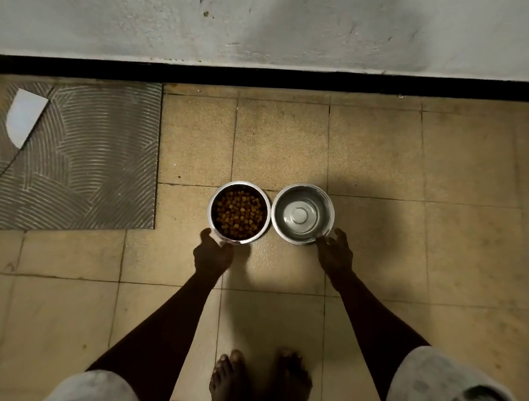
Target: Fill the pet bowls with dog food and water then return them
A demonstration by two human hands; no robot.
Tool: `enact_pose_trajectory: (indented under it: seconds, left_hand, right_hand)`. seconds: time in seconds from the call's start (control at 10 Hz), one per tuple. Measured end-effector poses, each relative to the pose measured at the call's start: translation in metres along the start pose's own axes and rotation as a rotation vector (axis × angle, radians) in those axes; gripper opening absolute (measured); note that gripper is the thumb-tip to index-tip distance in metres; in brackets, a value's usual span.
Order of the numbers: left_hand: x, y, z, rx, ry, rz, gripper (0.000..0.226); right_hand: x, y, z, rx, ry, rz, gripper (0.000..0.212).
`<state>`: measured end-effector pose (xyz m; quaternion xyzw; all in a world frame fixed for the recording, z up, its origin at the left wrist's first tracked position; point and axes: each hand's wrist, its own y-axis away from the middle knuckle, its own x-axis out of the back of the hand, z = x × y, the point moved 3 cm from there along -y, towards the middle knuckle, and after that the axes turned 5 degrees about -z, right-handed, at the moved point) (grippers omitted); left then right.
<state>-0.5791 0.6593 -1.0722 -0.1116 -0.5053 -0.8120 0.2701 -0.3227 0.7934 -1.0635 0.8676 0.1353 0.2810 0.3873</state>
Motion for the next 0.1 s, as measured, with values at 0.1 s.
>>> enact_pose_trajectory:
  seconds: [0.1]
  left_hand:
    - [0.0172,0.0469,0.0204,-0.111,-0.044,-0.102,0.074]
  right_hand:
    - [0.0098,0.0437,-0.0269,0.081,0.057,-0.031,0.067]
